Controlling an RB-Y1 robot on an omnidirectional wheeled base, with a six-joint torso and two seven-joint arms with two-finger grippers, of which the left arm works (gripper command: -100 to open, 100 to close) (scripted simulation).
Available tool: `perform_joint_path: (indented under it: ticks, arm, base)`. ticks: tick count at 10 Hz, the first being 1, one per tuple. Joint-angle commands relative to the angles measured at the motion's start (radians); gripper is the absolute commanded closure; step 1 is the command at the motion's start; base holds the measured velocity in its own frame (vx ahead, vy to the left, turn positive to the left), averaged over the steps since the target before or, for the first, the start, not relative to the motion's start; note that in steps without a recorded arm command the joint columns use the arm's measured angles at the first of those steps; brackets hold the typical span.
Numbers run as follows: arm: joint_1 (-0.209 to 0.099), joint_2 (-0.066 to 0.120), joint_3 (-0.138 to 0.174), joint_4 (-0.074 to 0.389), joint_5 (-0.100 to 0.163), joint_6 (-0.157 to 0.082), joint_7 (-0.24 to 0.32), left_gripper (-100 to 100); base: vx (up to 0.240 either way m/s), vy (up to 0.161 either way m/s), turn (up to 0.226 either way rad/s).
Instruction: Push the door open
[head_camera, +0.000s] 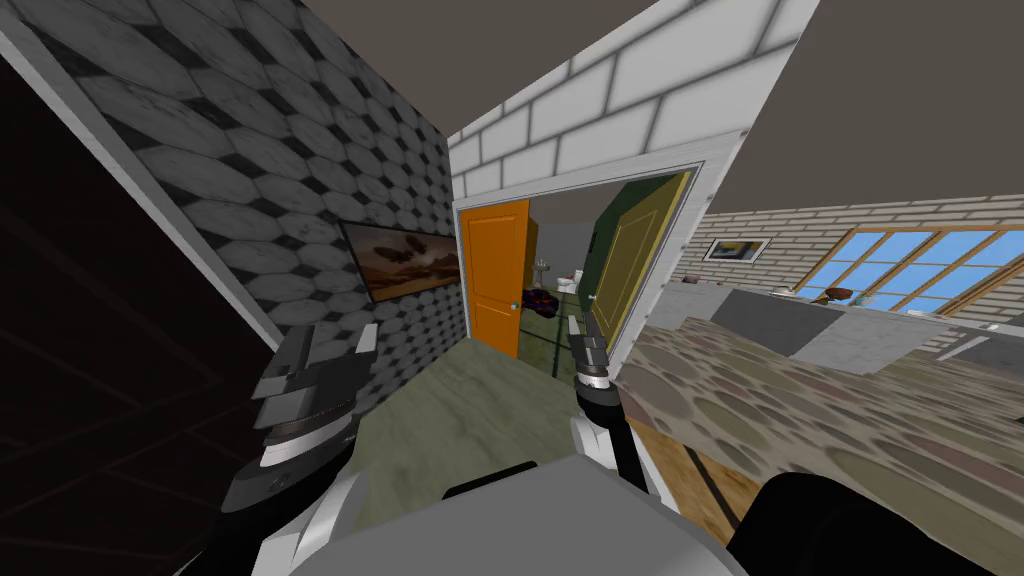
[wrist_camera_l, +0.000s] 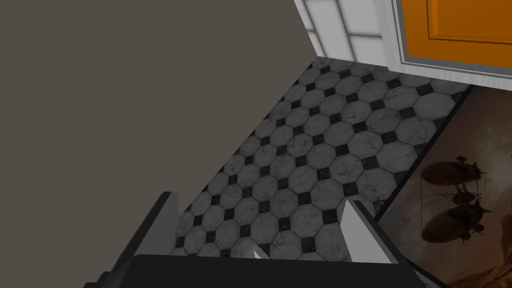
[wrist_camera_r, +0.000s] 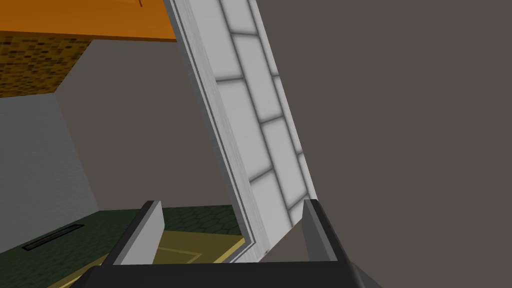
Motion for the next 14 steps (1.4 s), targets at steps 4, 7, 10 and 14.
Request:
perform_joint_path:
  ticks: [4, 7, 10, 14]
  arm:
    - [-0.031, 0.018, -0.011, 0.082, 0.029, -0.009, 0.053, -100]
    - [-0.058, 0.031, -0.020, 0.155, 0.055, -0.018, 0.100, -100]
    - [-0.083, 0.041, -0.029, 0.222, 0.079, -0.026, 0.143, -100]
    - [-0.121, 0.053, -0.042, 0.320, 0.115, -0.037, 0.208, -100]
  base:
    - [0.067, 0.009, -0.096]
    - [0.084, -0.002, -0.112]
    - [0.096, 0.015, -0.128]
    - [0.092, 0.012, -0.118]
